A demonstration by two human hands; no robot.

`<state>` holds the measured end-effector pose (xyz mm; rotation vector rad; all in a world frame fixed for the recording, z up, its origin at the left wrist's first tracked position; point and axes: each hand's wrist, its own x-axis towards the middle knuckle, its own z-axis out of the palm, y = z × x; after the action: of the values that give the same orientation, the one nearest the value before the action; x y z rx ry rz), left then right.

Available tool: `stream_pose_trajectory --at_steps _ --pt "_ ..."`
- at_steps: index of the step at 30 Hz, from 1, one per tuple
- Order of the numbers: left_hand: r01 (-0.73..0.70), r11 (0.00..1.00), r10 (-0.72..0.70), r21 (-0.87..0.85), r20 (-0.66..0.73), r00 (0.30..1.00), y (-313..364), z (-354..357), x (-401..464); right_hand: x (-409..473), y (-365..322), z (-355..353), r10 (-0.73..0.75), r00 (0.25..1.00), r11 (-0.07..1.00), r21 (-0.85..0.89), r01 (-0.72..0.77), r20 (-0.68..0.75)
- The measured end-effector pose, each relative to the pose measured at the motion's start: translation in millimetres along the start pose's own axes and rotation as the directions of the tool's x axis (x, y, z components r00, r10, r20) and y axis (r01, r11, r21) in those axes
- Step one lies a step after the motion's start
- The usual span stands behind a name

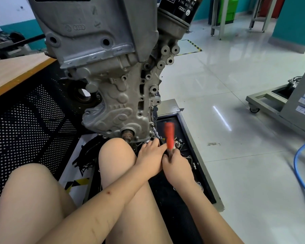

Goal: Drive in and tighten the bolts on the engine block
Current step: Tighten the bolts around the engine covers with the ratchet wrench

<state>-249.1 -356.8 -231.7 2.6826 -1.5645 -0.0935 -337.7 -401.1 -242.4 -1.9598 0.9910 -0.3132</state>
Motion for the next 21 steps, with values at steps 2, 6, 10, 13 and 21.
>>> stream_pose_trajectory --at_steps 2,6,10,13,21 --pt "0.002 0.999 -0.001 -0.04 0.015 1.0 -1.3 -0.6 -0.1 -2.8 1.1 2.8 -0.106 0.994 0.961 -0.257 0.101 -0.005" --pt "-0.013 1.0 0.013 0.016 0.022 1.0 0.9 -2.8 1.8 0.6 2.0 2.9 -0.098 0.995 0.965 -0.246 0.089 -0.024" --pt "0.022 0.999 -0.021 0.042 -0.008 1.0 -0.4 -0.8 4.1 4.0 3.3 2.4 0.012 0.999 0.992 -0.125 -0.018 -0.048" --pt "0.021 0.999 -0.021 0.038 -0.007 1.0 -1.4 0.0 2.7 4.7 3.6 4.3 0.018 0.998 0.997 -0.08 -0.023 -0.064" --pt "0.005 0.998 -0.005 0.059 0.003 1.0 -0.8 0.5 2.4 10.1 4.8 3.5 0.215 0.975 0.832 0.511 -0.215 0.059"
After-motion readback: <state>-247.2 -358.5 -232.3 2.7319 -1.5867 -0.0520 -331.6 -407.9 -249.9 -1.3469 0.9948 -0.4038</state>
